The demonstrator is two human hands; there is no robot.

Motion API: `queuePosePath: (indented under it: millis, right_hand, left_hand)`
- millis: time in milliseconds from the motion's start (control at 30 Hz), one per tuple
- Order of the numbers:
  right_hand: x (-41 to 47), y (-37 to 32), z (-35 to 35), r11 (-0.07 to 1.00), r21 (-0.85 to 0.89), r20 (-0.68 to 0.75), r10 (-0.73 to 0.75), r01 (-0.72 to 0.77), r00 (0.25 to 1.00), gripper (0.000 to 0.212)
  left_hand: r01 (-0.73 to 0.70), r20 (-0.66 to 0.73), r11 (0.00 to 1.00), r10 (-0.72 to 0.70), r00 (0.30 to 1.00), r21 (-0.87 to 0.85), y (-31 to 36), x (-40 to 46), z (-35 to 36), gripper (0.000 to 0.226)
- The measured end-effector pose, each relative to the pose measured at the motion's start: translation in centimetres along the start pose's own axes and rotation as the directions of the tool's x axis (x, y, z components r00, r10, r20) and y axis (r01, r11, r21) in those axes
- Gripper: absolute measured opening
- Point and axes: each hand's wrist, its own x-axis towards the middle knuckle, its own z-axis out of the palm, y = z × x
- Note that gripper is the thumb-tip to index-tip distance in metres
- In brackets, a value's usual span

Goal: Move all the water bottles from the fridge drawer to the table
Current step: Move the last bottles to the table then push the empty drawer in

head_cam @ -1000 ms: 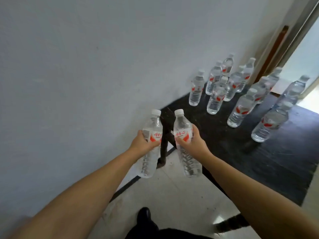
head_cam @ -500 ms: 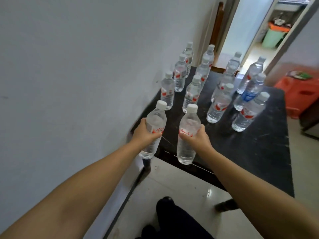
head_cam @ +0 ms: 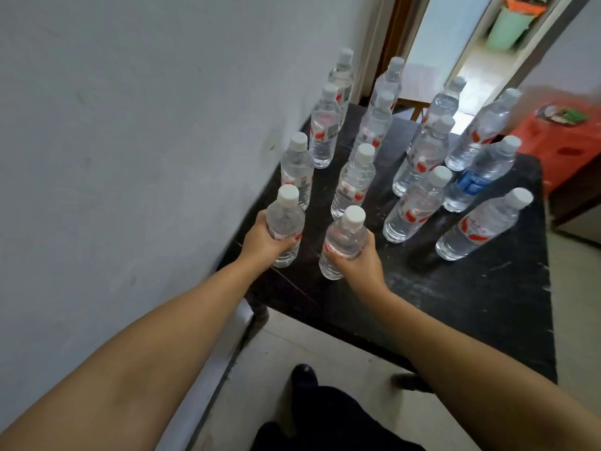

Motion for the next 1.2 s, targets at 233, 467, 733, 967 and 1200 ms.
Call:
queuePosePath:
  millis: [233, 467, 733, 967, 1200]
  right_hand:
    - [0.3, 1.0, 0.2, 0.999, -0.047, -0.006, -0.011, 0.011, 1.000, 0.078]
    - [0.5, 0.8, -0.3, 0.993, -0.114, 0.074, 0.043, -0.035, 0.996, 0.086]
    - [-2.1, -0.1, 0.0, 0.846, -0.445, 0.069, 0.360, -0.294, 0.930, 0.082]
    - [-7.2, -1.4, 3.1, 0.786, -0.617, 0.237, 0.152, 0.028, 0.960, 0.063]
    - [-10.6, -2.6, 9.1, 0.616, -0.701, 0.534, 0.120, 0.358, 0.837, 0.045]
  left_hand:
    - [0.012, 0.030, 1.000, -0.012, 0.999, 0.012, -1.6, 0.3, 0.1, 0.071]
    - [0.119, 0.074, 0.993, -0.119, 0.990, 0.009, -1.5, -0.4, 0.0, 0.075]
    - [0.162, 0.130, 0.978, -0.179, 0.975, 0.132, -1.7, -4.0, -2.7, 0.089]
    - [0.104, 0.111, 0.980, -0.124, 0.986, 0.170, -3.6, -9.5, -5.3, 0.054]
    - [0.216, 0.021, 0.945, -0.227, 0.974, 0.245, -8.7, -16.1, -10.0, 0.042]
